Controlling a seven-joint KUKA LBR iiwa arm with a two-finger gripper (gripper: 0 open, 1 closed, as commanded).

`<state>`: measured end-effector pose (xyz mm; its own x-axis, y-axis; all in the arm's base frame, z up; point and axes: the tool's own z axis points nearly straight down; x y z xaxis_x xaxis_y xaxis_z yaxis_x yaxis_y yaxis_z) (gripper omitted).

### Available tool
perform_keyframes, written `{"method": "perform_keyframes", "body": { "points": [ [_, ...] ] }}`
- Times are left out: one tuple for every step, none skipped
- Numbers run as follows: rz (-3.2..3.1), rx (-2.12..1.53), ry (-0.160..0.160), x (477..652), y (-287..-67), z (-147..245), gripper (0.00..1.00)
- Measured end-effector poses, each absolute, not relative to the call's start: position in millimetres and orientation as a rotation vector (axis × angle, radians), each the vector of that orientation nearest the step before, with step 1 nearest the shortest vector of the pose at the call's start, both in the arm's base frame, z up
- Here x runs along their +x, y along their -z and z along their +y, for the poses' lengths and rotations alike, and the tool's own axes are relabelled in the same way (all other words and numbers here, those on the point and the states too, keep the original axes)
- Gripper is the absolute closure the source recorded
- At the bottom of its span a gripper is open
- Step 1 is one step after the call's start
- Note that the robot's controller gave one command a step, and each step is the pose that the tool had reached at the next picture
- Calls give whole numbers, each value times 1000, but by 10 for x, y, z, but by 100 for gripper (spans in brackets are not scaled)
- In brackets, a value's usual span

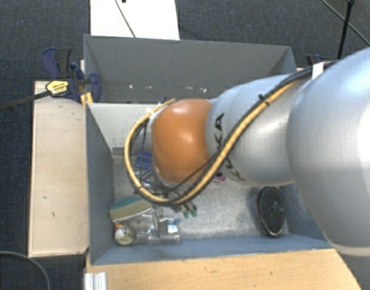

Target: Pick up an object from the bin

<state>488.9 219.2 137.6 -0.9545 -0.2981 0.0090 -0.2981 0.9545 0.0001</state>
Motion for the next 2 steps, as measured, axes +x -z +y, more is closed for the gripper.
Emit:
{"method": "perform_keyframes", "body": {
  "points": [
    [-2834, 1365, 0, 5352, -710, 1994, 0],
    [-2727, 1575, -11, 5202, -732, 2422, 0]
  ]
}}
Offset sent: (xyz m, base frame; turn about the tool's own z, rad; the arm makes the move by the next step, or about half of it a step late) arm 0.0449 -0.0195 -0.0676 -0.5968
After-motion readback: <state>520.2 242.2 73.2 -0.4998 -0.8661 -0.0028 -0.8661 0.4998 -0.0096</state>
